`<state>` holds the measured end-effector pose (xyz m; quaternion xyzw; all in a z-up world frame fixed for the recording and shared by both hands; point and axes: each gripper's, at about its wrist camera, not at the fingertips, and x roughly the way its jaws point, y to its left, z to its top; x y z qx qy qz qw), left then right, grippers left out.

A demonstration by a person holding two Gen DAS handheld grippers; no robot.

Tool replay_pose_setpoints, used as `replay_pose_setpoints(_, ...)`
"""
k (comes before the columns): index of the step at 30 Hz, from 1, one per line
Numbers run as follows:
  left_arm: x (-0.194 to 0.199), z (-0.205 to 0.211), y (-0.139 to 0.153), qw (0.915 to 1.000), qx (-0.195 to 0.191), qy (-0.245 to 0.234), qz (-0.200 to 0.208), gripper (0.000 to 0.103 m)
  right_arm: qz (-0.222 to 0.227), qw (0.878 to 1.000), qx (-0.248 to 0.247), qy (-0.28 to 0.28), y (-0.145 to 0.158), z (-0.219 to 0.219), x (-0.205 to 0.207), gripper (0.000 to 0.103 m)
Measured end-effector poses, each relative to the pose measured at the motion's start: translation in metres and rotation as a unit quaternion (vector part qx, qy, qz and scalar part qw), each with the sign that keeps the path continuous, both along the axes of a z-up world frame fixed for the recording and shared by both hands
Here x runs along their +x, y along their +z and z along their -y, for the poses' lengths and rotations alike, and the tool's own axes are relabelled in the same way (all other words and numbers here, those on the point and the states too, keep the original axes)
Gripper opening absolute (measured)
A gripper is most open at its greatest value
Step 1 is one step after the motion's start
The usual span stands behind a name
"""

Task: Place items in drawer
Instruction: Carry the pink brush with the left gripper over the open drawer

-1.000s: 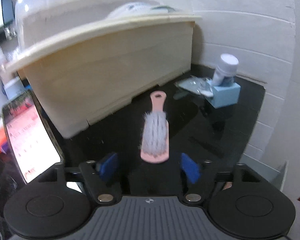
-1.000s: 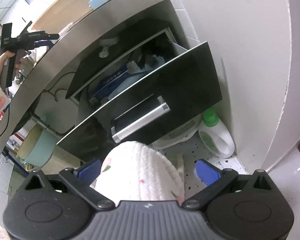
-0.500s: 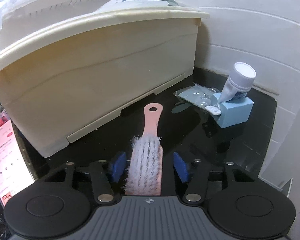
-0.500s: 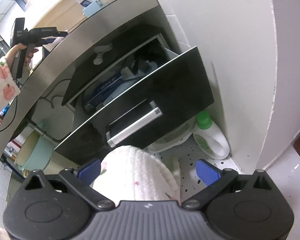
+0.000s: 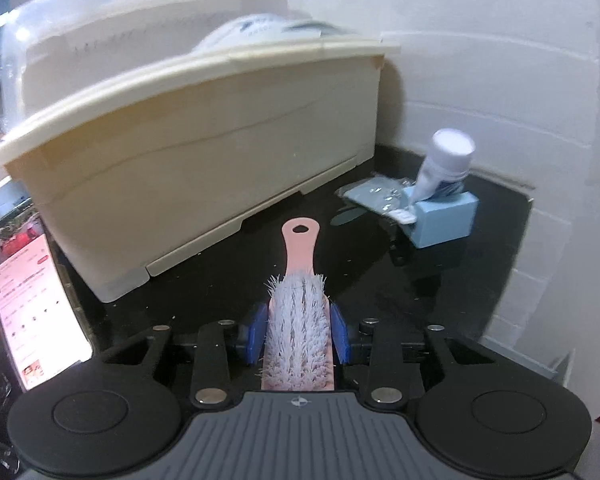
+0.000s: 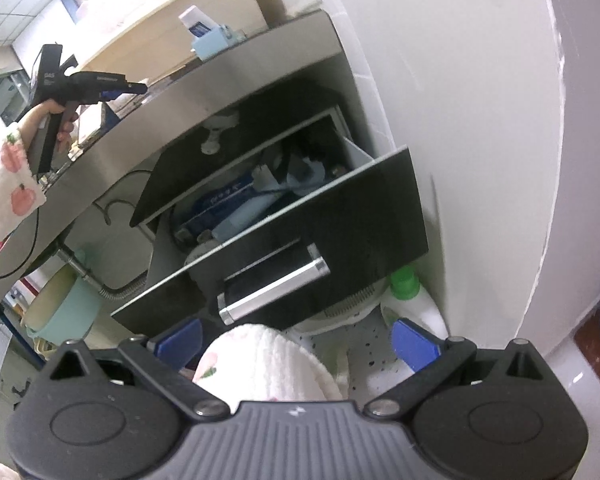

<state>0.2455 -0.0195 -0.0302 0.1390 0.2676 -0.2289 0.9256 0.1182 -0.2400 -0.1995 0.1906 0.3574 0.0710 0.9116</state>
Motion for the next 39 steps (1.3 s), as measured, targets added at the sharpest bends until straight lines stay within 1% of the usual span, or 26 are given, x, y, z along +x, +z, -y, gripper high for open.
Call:
replay_pose_setpoints(4,-0.023,-0.016,0.012,0.9997,-0.018,-0.004,0.014,0.034,0.014,1.0,-0.016,0.006,0.011,-0.002,0.001,0.102)
replay_pose_setpoints(8,-0.045,-0.033,0.018,0.999,-0.042,-0.008,0.012,0.034,0.024,0.999,-0.029,0.02,0.018,-0.007,0.004,0.102)
replay_pose_setpoints(11,-0.064,-0.042,0.023,0.9987,-0.048,-0.012,0.014,0.034,0.029,0.999,-0.031,0.029,0.021,-0.011,0.006,0.102)
replay_pose_setpoints(14,-0.088,-0.047,0.029,0.9983,-0.048,-0.026,0.021,0.034,0.033,0.998,-0.035,0.036,0.023,-0.016,0.007,0.102)
replay_pose_setpoints(20,-0.139,-0.049,0.048,0.995,-0.061,-0.066,0.043,0.034,0.037,0.997,-0.037,0.048,0.025,-0.021,0.005,0.102)
replay_pose_setpoints(25,-0.157,-0.03,0.035,0.9931,-0.046,-0.102,0.034,0.034,0.029,0.998,-0.032,0.05,0.021,-0.022,0.003,0.102)
replay_pose_setpoints(31,-0.179,-0.007,0.018,0.9888,-0.028,-0.145,0.023,0.034,0.025,0.998,-0.027,0.051,0.018,-0.024,0.002,0.102)
replay_pose_setpoints(37,-0.164,0.023,-0.036,0.9858,0.01,-0.167,-0.016,0.034,0.015,0.998,-0.025,0.052,0.015,-0.022,-0.002,0.102)
replay_pose_setpoints(39,-0.153,0.034,-0.058,0.9842,0.022,-0.171,-0.039,0.034,0.009,0.999,-0.022,0.046,0.012,-0.019,-0.004,0.102)
